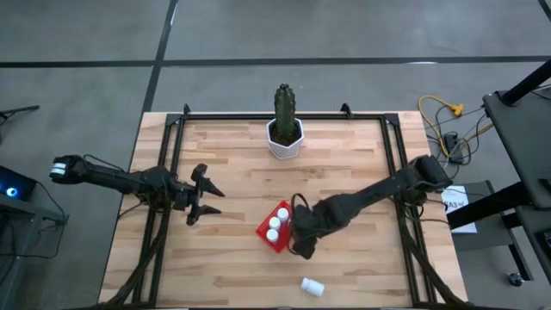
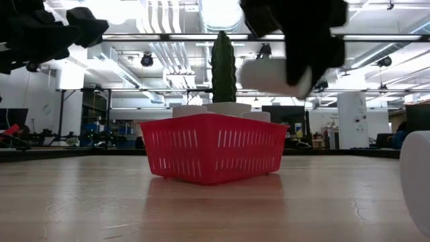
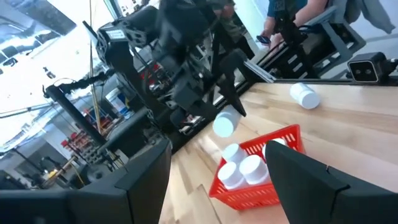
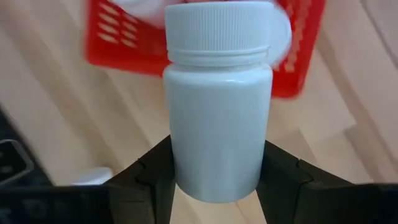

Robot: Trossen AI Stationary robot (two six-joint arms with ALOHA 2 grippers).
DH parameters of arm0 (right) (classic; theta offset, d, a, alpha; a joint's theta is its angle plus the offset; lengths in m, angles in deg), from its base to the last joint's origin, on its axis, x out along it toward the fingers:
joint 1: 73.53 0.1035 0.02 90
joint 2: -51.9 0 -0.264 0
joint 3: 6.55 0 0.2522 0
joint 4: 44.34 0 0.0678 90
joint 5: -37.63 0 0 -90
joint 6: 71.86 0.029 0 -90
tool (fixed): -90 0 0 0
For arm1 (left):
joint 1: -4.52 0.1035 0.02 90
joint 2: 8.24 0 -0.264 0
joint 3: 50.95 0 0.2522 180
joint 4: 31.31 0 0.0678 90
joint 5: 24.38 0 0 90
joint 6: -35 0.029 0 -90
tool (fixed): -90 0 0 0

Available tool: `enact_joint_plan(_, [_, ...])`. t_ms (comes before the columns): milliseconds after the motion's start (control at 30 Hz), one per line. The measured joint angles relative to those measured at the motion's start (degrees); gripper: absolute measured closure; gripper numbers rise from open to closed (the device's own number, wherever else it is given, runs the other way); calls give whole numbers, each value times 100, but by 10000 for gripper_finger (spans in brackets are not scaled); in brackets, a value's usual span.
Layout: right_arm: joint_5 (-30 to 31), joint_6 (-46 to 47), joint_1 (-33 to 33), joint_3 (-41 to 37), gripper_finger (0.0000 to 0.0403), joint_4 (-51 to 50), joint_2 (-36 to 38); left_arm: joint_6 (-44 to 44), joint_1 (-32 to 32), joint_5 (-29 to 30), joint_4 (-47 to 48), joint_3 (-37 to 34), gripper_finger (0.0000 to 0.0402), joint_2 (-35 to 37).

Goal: Pick and place pill bottles into a basket
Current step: Put the white pill bottle into the red bin

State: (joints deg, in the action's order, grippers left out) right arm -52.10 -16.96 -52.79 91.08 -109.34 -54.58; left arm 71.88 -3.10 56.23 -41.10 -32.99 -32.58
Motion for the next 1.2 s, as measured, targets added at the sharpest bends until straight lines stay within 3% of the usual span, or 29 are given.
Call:
enact_joint_plan(167, [-7, -521, -226, 479, 244, 25, 0, 500, 0, -67, -83, 15, 158, -2])
enact_joint_plan(300, [-5, -917, -417, 830, 244, 88, 0, 1108, -1, -519, -447, 22, 158, 0])
enact_joint_plan(467, [-25, -1312, -536, 1224, 244, 108, -1, 1366, 0, -525, -589, 72, 158, -181])
enact_joint_plan(700, [-76, -1879, -658, 1553, 244, 397, -4, 1912, 0, -497, -600, 238, 158, -948])
enact_joint_plan(1200, [-446, -1894, -838, 1552, 244, 674, -13, 2844, 0, -329, -611, 1531, 158, -2847])
